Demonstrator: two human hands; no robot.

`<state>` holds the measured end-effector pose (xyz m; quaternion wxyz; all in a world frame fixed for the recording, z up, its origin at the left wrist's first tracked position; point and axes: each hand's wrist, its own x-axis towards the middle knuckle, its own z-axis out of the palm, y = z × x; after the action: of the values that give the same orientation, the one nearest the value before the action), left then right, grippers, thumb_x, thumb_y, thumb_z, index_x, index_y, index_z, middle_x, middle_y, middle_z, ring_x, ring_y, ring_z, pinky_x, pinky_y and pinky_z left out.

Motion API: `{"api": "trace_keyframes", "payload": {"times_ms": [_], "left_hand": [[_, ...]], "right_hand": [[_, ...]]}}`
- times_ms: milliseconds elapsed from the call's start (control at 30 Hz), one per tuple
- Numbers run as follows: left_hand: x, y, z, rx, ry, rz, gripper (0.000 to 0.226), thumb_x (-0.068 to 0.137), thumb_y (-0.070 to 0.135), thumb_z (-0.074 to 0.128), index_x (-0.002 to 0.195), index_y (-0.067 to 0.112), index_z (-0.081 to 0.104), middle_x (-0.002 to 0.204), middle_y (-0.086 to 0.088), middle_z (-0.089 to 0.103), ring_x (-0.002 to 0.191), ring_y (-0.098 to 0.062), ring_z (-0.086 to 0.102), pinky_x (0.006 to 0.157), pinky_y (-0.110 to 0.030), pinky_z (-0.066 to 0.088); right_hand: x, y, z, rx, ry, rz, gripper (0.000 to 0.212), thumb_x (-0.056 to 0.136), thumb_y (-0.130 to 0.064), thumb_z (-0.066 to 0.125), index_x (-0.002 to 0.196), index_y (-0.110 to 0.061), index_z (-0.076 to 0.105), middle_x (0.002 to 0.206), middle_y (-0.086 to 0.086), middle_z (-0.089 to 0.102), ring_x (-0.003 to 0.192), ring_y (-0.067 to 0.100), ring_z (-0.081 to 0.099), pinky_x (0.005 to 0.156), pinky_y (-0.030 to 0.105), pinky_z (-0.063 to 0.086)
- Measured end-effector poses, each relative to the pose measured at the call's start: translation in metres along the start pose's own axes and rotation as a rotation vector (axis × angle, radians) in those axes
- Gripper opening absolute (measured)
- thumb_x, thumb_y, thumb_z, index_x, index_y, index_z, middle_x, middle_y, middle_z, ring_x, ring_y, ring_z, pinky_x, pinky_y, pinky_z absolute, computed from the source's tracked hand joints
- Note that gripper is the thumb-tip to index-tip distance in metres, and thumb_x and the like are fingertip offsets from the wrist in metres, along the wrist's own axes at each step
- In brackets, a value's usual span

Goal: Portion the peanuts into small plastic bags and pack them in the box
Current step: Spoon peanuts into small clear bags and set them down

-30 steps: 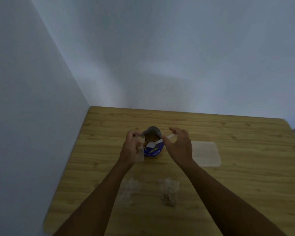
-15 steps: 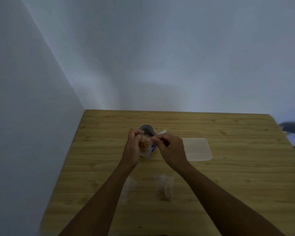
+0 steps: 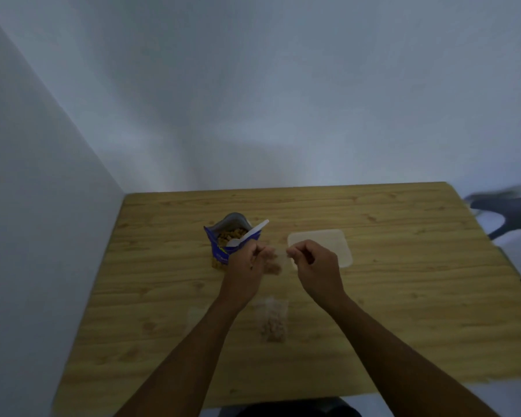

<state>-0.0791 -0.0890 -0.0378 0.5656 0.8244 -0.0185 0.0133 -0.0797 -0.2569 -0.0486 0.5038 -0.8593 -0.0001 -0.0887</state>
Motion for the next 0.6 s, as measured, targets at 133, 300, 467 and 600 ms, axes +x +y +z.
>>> {"api": "trace_keyframes", "payload": {"times_ms": [133, 300, 467, 600], "left_hand": [[-0.001, -0.017, 0.016, 0.083, -0.034, 0.017, 0.016, 0.097, 0.025, 0.06, 0.083, 0.019, 0.065, 0.078, 0.008, 0.069, 0.074, 0.0, 0.063, 0.064, -0.02, 0.048], [-0.011, -0.03, 0.035, 0.054, -0.095, -0.1, 0.011, 0.091, 0.023, 0.067, 0.084, 0.019, 0.074, 0.076, 0.01, 0.07, 0.07, 0.003, 0.061, 0.064, -0.014, 0.045], [-0.022, -0.037, 0.054, -0.049, -0.052, -0.288, 0.011, 0.09, 0.02, 0.069, 0.092, 0.017, 0.079, 0.075, 0.015, 0.072, 0.069, 0.01, 0.064, 0.063, -0.007, 0.046], [-0.028, -0.046, 0.066, -0.053, -0.079, -0.376, 0.016, 0.091, 0.023, 0.067, 0.081, 0.019, 0.078, 0.069, 0.003, 0.074, 0.068, -0.011, 0.07, 0.065, -0.026, 0.056]], "right_hand": [[-0.006, 0.02, -0.003, -0.015, -0.045, 0.077, 0.013, 0.095, -0.015, 0.064, 0.083, -0.015, 0.069, 0.076, -0.006, 0.07, 0.072, 0.005, 0.065, 0.064, 0.012, 0.047], [-0.017, 0.049, -0.012, -0.045, -0.075, 0.169, 0.013, 0.09, -0.014, 0.071, 0.078, -0.016, 0.072, 0.072, -0.008, 0.072, 0.071, 0.004, 0.066, 0.064, 0.011, 0.046], [-0.025, 0.07, -0.014, -0.036, -0.099, 0.267, 0.013, 0.089, -0.019, 0.073, 0.076, -0.02, 0.071, 0.072, -0.009, 0.073, 0.071, 0.006, 0.067, 0.068, 0.028, 0.053], [-0.029, 0.084, -0.013, 0.0, -0.182, 0.366, 0.016, 0.092, -0.018, 0.068, 0.076, -0.019, 0.067, 0.069, -0.003, 0.074, 0.067, 0.016, 0.07, 0.071, 0.044, 0.06]]}}
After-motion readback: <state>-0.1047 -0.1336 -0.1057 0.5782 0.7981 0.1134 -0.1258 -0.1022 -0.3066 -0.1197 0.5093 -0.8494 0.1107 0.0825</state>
